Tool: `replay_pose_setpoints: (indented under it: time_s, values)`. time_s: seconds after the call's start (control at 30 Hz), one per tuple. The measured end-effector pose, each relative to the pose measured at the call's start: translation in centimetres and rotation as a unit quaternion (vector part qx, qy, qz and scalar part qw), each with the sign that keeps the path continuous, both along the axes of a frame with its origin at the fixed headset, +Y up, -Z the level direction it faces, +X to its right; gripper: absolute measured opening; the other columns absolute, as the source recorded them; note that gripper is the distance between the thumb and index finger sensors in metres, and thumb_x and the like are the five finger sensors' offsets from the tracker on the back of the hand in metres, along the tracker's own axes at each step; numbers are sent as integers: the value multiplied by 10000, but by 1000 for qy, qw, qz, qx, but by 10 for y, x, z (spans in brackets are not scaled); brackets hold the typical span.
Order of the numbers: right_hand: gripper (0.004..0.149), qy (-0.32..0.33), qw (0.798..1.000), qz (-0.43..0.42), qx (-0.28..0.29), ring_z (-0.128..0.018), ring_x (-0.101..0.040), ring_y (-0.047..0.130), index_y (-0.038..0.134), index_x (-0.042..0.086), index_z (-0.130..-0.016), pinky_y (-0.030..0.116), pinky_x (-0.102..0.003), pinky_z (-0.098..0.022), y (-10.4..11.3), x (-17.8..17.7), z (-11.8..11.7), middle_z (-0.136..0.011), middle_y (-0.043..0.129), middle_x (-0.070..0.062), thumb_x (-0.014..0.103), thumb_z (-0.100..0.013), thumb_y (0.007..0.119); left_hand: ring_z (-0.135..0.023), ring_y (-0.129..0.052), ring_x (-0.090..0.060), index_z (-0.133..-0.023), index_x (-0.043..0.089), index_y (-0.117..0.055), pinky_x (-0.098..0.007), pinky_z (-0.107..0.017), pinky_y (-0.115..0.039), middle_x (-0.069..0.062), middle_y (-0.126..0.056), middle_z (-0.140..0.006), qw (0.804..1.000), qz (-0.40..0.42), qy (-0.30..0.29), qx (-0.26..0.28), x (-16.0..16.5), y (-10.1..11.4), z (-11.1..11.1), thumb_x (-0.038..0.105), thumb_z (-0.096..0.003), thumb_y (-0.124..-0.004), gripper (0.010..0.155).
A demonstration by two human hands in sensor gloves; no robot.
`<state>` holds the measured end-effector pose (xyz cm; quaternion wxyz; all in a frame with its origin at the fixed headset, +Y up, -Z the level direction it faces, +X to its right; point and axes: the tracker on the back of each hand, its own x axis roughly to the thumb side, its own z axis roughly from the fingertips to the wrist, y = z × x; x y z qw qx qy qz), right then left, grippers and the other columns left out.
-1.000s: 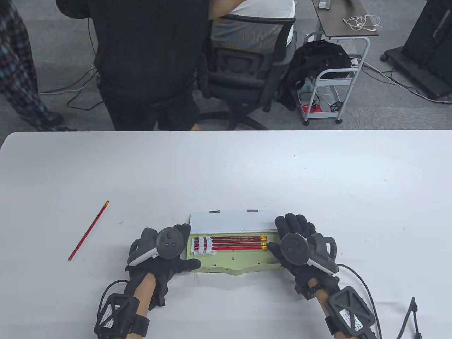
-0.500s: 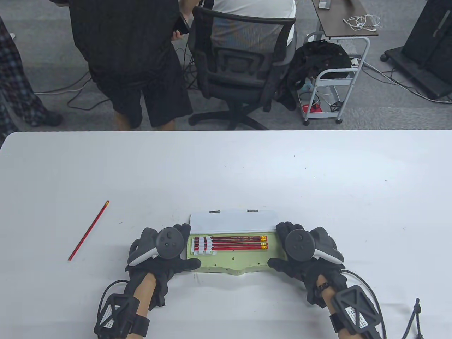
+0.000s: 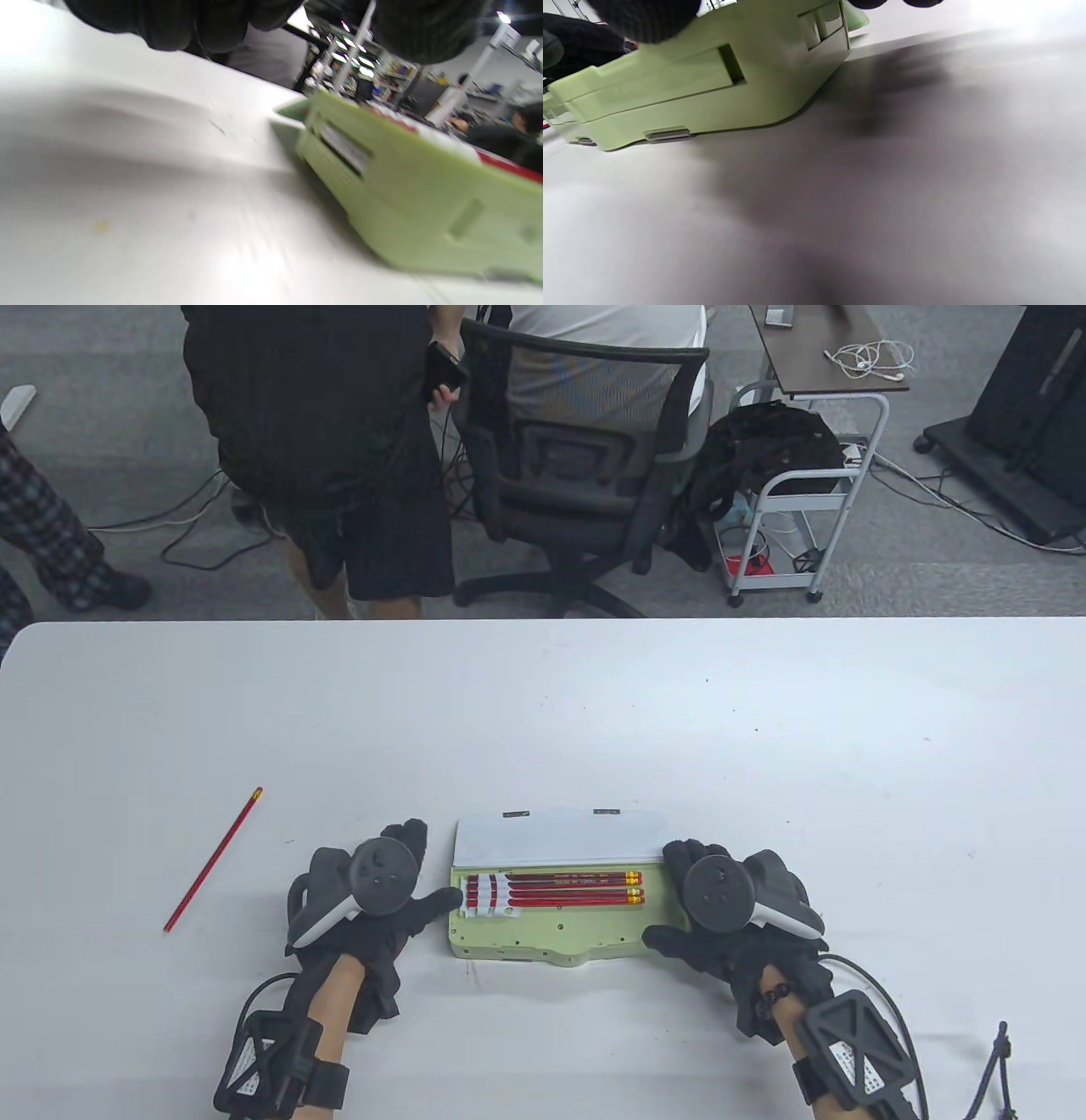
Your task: Organize multifunction pencil case
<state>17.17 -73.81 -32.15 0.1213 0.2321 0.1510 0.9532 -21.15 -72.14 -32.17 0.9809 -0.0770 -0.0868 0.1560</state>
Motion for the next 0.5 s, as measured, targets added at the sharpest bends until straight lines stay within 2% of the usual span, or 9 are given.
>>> replay_pose_setpoints:
  time_s: [0.17,0.23,0.37,0.5]
  values:
    - [1010,1,1000,1,1,-970,-682,347,183,-74,-1095,397,-746,-679,0,0,0,-1091,256,-409,583,-454,604,-986,-728,-532,-1132,66,-491,-710,-658,-629,-255,-664,-1144,995,1,90,34,-48,24,-3,509,-502,-740,810]
    - [1009,0,1000,0,0,-970,-682,348,183,-73,-1095,395,-747,-679,0,-1,0,-1092,254,-407,582,-454,607,-970,-751,-517,-1123,74,-513,-704,-655,-639,-241,-691,-1127,989,4,141,37,-82,31,-2,475,-513,-752,769]
    - [1010,1,1000,4,2,-970,-683,347,188,-76,-1095,396,-747,-679,0,-1,0,-1091,261,-407,582,-454,608,-931,-799,-484,-1111,102,-552,-692,-646,-660,-208,-747,-1089,977,-22,212,12,-132,31,2,419,-532,-764,693]
    - [1010,2,1000,5,2,-970,-682,347,189,-76,-1095,395,-747,-679,0,-1,-1,-1093,255,-408,582,-454,609,-903,-827,-455,-1096,123,-587,-681,-641,-674,-183,-779,-1058,956,-87,282,-10,-165,21,8,369,-544,-774,633]
